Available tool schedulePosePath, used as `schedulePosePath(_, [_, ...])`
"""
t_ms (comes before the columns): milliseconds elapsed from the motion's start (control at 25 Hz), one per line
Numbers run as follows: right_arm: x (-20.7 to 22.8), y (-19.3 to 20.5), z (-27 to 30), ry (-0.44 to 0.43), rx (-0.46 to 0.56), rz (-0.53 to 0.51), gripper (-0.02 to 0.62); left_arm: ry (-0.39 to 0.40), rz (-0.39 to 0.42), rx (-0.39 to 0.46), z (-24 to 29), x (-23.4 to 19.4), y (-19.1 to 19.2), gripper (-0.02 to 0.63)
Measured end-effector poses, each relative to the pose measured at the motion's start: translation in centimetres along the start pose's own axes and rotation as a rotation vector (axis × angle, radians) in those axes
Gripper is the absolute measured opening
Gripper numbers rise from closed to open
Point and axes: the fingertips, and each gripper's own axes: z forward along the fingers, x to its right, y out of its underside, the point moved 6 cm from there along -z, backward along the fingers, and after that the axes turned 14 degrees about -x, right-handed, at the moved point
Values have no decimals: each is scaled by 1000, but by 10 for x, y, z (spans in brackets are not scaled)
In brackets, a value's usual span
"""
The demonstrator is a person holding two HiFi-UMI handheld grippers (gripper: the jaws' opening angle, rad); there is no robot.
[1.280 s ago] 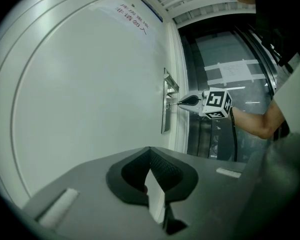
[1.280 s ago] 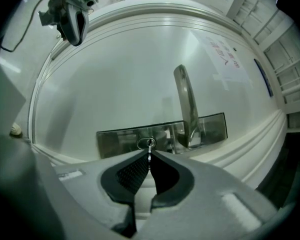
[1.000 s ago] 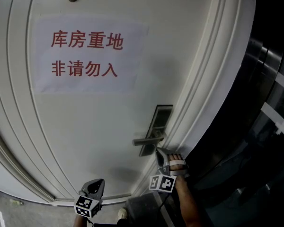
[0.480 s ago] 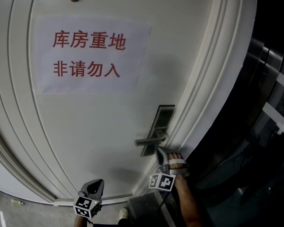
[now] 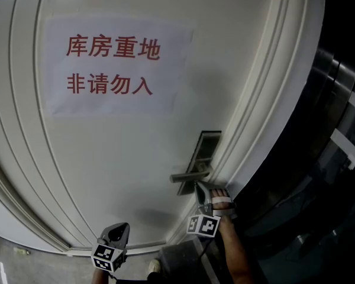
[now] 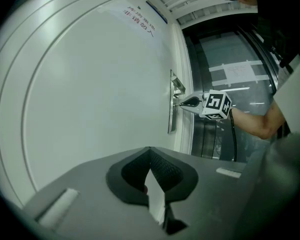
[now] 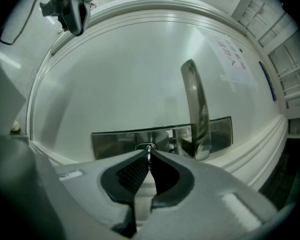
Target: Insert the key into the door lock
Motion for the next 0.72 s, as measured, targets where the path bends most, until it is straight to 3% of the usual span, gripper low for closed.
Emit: schedulePosePath(720, [-1,-3,8,21,13,-12,12,-3,1,-3,5,2,-3,2])
